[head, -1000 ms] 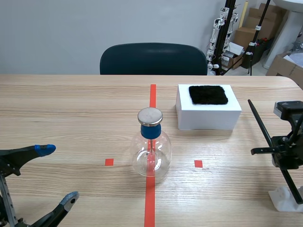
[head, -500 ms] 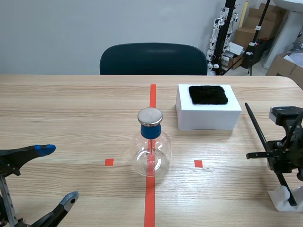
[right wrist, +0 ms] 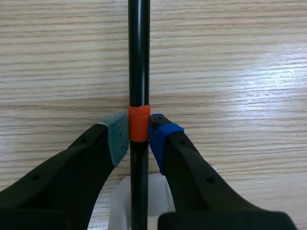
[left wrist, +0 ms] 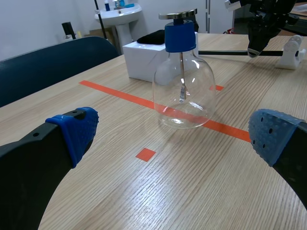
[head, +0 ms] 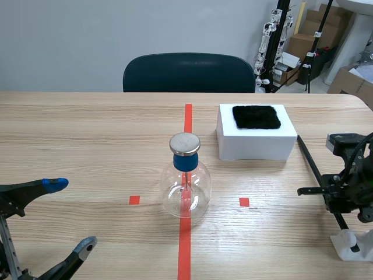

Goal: Do the electroscope experiment. put the rod down on the box

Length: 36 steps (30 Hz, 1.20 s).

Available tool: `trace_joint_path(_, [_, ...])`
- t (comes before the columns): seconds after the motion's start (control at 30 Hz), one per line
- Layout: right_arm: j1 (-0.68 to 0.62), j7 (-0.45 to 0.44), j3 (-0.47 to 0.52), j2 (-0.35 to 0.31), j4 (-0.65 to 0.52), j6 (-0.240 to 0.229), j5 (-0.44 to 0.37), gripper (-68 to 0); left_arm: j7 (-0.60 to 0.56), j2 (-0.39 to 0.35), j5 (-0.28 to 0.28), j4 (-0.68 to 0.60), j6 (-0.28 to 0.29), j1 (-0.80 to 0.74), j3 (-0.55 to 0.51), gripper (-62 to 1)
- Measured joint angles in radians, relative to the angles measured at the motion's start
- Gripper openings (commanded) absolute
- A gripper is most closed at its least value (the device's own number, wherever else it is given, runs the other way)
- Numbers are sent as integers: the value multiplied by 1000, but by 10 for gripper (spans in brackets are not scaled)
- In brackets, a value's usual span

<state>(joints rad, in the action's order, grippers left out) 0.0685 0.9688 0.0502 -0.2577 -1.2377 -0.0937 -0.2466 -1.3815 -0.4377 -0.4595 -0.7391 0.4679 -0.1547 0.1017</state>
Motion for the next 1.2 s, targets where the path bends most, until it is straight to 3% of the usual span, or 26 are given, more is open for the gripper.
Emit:
trace_joint_path(0.23, [0, 0, 0, 0, 0, 52, 22, -350, 0, 0, 0, 0, 0, 0, 0, 14])
trace_joint_path(0.63, [6, 22, 0, -21, 0, 48, 19, -57, 0, 0, 0, 0, 0, 0, 0, 14])
trace_joint_path(0.87, [6, 25, 0, -60, -19, 48, 11, -34, 0, 0, 0, 0, 0, 0, 0, 14])
trace_joint_path(1.2, [6, 32, 0, -61, -49, 48, -2, -34, 0, 0, 0, 0, 0, 0, 0, 14])
